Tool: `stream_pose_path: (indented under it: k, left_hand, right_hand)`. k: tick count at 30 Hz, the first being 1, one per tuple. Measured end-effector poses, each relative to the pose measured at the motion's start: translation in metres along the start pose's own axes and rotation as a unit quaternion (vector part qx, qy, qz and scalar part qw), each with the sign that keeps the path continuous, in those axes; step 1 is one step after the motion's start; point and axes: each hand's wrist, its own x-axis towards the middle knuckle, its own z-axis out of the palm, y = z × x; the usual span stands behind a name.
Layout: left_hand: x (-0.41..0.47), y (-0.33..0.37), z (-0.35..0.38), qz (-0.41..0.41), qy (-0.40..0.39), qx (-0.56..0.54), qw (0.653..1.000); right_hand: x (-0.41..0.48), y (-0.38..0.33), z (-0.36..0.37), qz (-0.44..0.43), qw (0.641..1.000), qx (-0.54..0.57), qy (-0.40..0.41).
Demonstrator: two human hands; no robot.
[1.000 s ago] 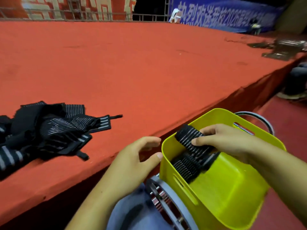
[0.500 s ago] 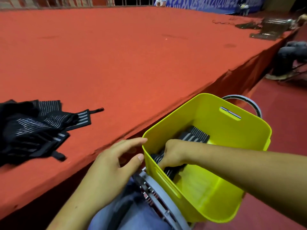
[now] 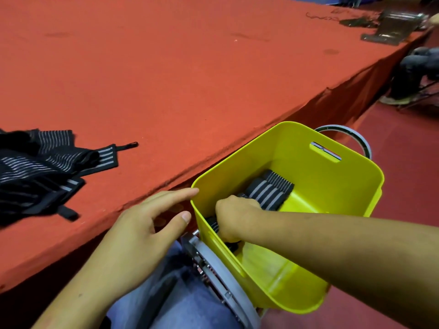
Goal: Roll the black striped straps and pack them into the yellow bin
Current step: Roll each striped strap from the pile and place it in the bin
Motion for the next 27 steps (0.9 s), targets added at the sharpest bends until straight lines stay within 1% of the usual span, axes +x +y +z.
stream_pose_path:
  k: [3,7,11,16,21,27]
  left_hand:
    - [0.0,-0.002,0.002,-0.003,-0.006,-0.002,1.0]
    - [-0.001,-0.001,0.002,-0.004,0.0,-0.012,1.0]
    - [-0.003,-0.001,0.003,-0.01,-0.004,-0.013,1.0]
    - [-0.004,-0.002,0.002,-0.013,-0.007,-0.01,1.0]
    - [-0.005,0.0,0.002,-0.018,-0.009,-0.013,1.0]
    - [-0.004,0.002,0.002,-0.022,-0.011,-0.014,1.0]
  right_hand:
    - [0.006,0.003,0.002,-0.003,1.0,0.016,-0.02]
    - [0.015,0.008,-0.001,-0.012,0.997,0.003,-0.072]
    - [0.014,0.02,-0.006,-0.009,0.996,0.061,-0.062]
    - [0.013,0.02,-0.009,-0.016,0.999,0.03,-0.031]
    - [0.017,0.022,-0.006,0.026,0.991,0.106,-0.08]
    - [0.016,0.021,-0.001,0.025,0.986,0.148,-0.069]
